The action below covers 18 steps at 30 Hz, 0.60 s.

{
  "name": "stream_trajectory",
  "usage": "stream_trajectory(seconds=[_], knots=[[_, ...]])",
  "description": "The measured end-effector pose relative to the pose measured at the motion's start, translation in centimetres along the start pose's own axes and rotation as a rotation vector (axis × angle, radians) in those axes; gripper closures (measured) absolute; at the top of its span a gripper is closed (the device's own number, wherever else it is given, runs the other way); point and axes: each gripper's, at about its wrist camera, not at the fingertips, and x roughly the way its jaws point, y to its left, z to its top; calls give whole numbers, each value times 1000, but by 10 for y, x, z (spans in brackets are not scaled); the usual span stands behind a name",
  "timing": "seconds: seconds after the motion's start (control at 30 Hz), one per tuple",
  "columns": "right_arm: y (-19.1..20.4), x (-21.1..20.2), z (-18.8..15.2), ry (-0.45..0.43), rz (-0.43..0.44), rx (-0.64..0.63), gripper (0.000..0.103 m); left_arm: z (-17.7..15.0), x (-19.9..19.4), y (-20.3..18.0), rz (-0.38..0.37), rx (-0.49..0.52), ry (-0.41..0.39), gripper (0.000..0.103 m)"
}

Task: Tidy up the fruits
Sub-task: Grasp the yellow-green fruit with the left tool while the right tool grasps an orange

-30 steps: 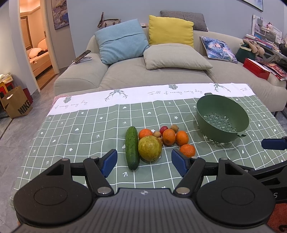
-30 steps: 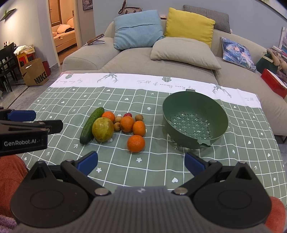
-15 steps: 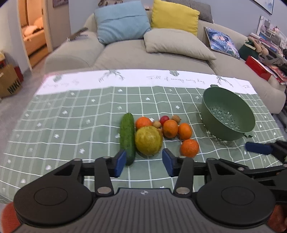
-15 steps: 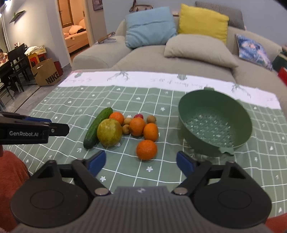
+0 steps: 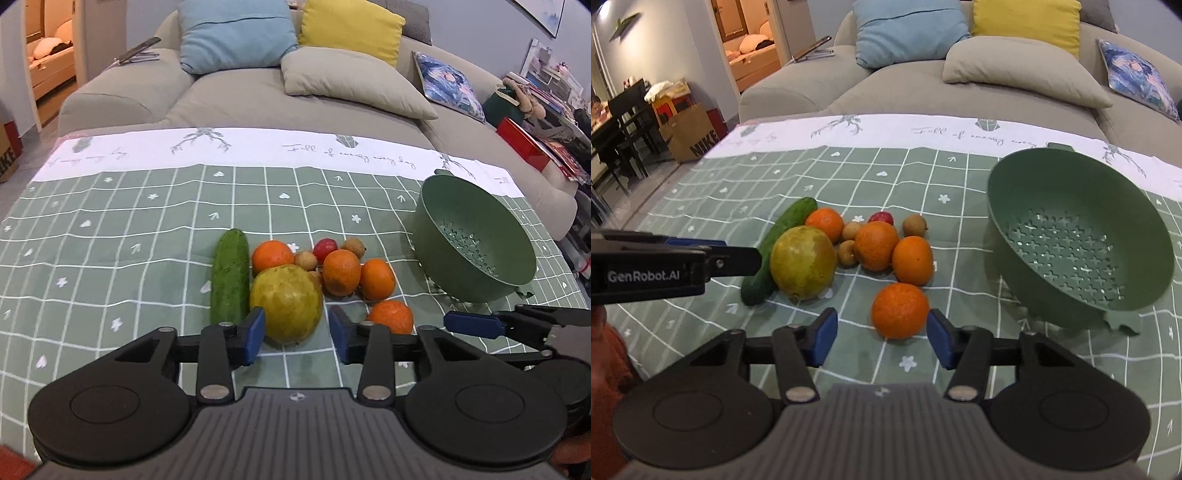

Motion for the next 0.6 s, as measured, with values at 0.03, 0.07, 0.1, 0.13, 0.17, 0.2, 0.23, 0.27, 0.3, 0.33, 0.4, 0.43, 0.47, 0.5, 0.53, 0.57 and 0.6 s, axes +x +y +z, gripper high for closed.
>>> stream_trajectory(seconds=[0.03,0.07,0.1,0.13,0.17,0.2,0.23,0.27,0.3,0.33,0.4,0.43,0.47,0.5,0.53,0.57,0.6], knots=[[0,5,0,2,-6,-9,52,1,4,-1,1,4,1,39],[0,9,0,5,-8,-15,52,3,8,-1,1,12,5,39],[-1,14,0,10,-7,-17,52,3,13,-2,10,20,11,39],[-2,18,0,15,-4,-16,52,5,17,-3,24,26,17,38],[-3,21,0,17,-1,-13,52,6,22,-4,39,32,23,36],[-4,24,0,20,2,-12,52,6,26,-4,46,39,28,35],[-5,28,0,26,5,-12,52,6,29,-4,49,47,32,33],[-5,31,0,32,6,-15,52,6,32,-4,52,56,36,32],[-6,35,0,37,8,-16,52,6,35,-6,56,68,38,31],[-7,38,0,40,12,-14,52,6,38,-7,63,81,40,29],[-9,43,0,45,17,-11,52,6,43,-9,72,99,43,29],[-9,45,-1,47,13,-11,52,6,46,-10,75,108,48,28],[-10,48,0,51,13,-10,52,7,49,-12,82,115,53,28],[-11,50,0,55,16,-6,52,8,52,-13,88,120,59,28],[-12,51,-1,56,19,-1,53,9,55,-13,92,124,65,28],[-13,53,-1,59,22,4,55,9,58,-14,91,126,71,28],[-13,55,-1,62,24,5,56,10,61,-14,92,127,79,28]])
